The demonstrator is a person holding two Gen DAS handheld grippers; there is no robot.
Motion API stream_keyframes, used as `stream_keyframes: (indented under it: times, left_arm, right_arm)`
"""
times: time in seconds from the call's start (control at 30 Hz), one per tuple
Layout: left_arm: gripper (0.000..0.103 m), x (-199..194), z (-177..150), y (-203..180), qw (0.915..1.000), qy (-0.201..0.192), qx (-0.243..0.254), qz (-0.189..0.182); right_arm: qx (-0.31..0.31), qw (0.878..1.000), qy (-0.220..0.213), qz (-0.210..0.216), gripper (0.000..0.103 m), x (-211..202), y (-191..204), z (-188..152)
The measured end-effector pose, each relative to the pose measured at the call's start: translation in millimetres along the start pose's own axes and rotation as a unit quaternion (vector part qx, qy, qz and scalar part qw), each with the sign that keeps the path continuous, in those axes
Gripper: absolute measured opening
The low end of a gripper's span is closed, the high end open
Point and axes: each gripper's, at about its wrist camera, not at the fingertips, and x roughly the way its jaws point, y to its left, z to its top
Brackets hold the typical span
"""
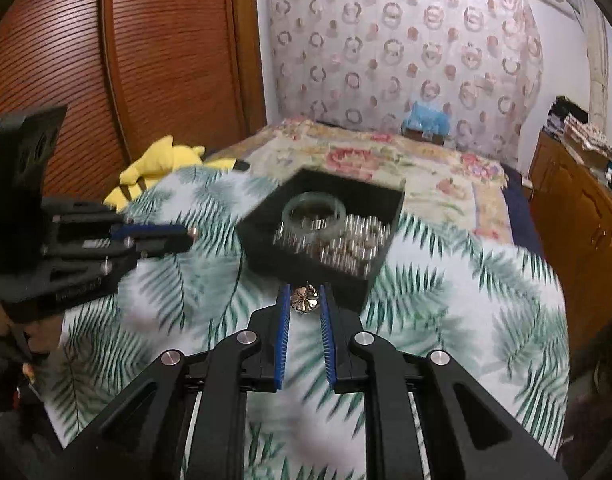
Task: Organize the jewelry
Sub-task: 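Carry the gold ring and earring into the black box and release both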
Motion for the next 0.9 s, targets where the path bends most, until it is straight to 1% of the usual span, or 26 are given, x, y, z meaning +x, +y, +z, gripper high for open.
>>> stream_keyframes:
  times: [0.07,0.17,0.27,0.37,0.43,0.47,0.7,0.9]
  left_arm:
    - [0.005,2.6,5.4,3.4,1.0000,-0.002,-0.003,0.002]
    - [0.005,9.7,13.9,6.1,1.0000,-0.004,-0.006,0.003]
    - [0.005,17.8,21.6,6.9,1.0000,-0.005,-0.008,0.003]
    - [0.005,23.9,26.6,4.3,1.0000,-0.005,-0.006,0.002]
    - [0.005,26.2,29.1,1.9,1.0000,-0.005,-0.005,0.003]
    - [0.005,27.9,30.4,1.3,1.0000,-0.005,-0.005,0.003]
    - [0.005,44.0,40.6,-3.4,1.0000,0.001,-0.001,0.004]
    - [0.006,55.4,47.0,-5.6,0.9999,0.005,-0.012,0.005]
  right_arm:
    - [0.004,1.000,-0.002,0.000,0.017,8.3,-5.8,12.1]
    - [0.009,1.000,0.001,-0.012,0.017,25.8,-15.1,28.1]
    - [0.015,1.000,0.006,-0.021,0.017,42.4,-24.8,37.8]
    - [0.023,1.000,0.007,-0.015,0.017,53.5,-31.4,42.7]
    - [0.027,0.999,0.007,-0.018,0.020,57.1,-34.6,45.7]
    - [0.029,0.999,0.008,-0.019,0.024,58.5,-36.0,46.8]
    - [0.042,0.999,0.003,-0.021,0.025,50.0,-44.5,40.5]
    - [0.048,0.998,-0.006,-0.032,0.025,32.3,-46.6,29.6]
